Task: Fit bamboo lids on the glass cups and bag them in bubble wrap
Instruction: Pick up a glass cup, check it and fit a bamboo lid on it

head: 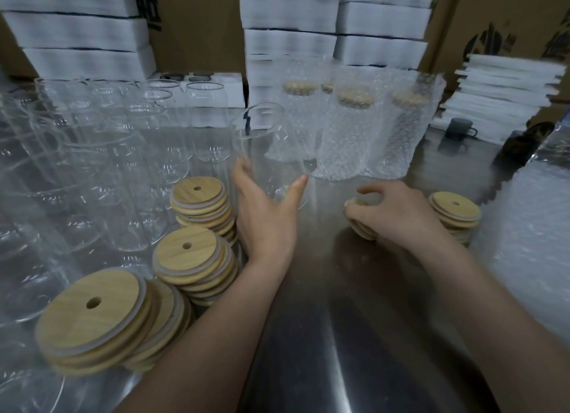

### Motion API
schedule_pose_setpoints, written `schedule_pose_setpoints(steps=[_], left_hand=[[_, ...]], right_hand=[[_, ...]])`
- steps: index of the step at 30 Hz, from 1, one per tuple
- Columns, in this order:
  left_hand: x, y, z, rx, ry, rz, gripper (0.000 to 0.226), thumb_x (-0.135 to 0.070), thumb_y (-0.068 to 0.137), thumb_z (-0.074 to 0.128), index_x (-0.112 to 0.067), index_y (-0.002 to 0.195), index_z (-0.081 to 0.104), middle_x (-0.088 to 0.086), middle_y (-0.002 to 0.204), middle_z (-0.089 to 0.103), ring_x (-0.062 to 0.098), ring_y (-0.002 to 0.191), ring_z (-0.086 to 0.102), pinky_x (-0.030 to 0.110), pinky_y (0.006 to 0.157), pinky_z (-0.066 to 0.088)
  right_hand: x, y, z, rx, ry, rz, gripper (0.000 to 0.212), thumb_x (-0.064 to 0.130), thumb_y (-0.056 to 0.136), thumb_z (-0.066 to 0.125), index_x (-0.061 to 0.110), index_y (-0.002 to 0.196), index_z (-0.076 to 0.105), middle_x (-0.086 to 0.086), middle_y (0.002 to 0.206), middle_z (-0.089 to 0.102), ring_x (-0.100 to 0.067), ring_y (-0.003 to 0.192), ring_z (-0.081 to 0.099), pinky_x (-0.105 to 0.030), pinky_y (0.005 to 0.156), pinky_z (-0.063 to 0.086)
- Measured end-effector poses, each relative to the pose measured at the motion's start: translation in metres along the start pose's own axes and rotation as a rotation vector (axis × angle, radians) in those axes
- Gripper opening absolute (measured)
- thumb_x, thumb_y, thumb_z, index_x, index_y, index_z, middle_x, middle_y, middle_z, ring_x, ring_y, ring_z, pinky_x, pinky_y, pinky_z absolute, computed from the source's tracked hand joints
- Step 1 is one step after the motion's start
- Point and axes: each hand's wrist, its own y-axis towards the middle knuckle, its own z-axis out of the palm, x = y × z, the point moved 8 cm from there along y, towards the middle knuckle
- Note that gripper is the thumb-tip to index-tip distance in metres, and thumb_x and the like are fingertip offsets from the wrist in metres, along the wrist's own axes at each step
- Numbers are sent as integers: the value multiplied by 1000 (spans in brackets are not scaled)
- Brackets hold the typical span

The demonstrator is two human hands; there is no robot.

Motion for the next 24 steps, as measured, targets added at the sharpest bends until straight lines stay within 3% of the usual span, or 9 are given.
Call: schedule_pose_setpoints(steps=[3,4,7,10,14,17,20,24], left_hand=[[3,0,4,35,62,6,86,-43,79,76,-16,145,28,-1,150,40,15,136,37,17,94,25],[3,0,4,39,69,9,86,-41,79,76,-15,146,28,1,151,39,16,137,36,18,96,26],[2,1,4,41,82,14,87,-39,80,77,-15,147,27,1,153,36,16,139,35,17,97,25],[1,1,6,53,101,25,89,-36,80,77,-14,148,26,2,153,36,16,139,34,14,97,22],[-1,1,9,69,171,53,95,-38,80,77,-18,153,20,4,154,32,18,139,31,14,96,22],[0,1,10,72,177,42,97,-37,81,76,-17,155,16,7,153,34,21,138,32,20,100,23],[0,1,11,74,163,38,100,-33,82,76,-15,156,10,9,155,32,21,140,30,12,97,18],[-5,-3,11,73,172,77,105,-25,84,75,-15,156,-1,10,160,20,19,144,20,11,101,10]], right_hand=[[-1,5,11,50,422,43,34,45,81,69,27,109,68,0,77,69,-17,62,65,-27,54,50],[-3,6,18,109,583,91,28,43,83,68,24,104,67,-6,76,68,-18,52,62,-26,47,48],[0,4,37,320,1018,228,25,42,91,60,22,105,62,-17,98,67,-28,60,71,-29,48,54],[6,3,48,443,1319,250,31,40,97,50,21,118,61,-20,112,63,-35,70,73,-31,50,55],[12,6,54,485,1445,231,33,37,100,41,22,117,65,-22,126,63,-36,72,72,-31,53,56],[14,7,54,464,1418,156,20,26,98,53,16,115,60,-20,111,69,-27,67,71,-28,53,55],[12,8,50,348,1333,57,44,-10,86,62,9,125,52,-16,93,73,-18,58,65,-23,48,51],[11,10,48,252,1271,29,43,-10,80,70,9,115,55,-14,86,73,-15,53,59,-22,47,46]])
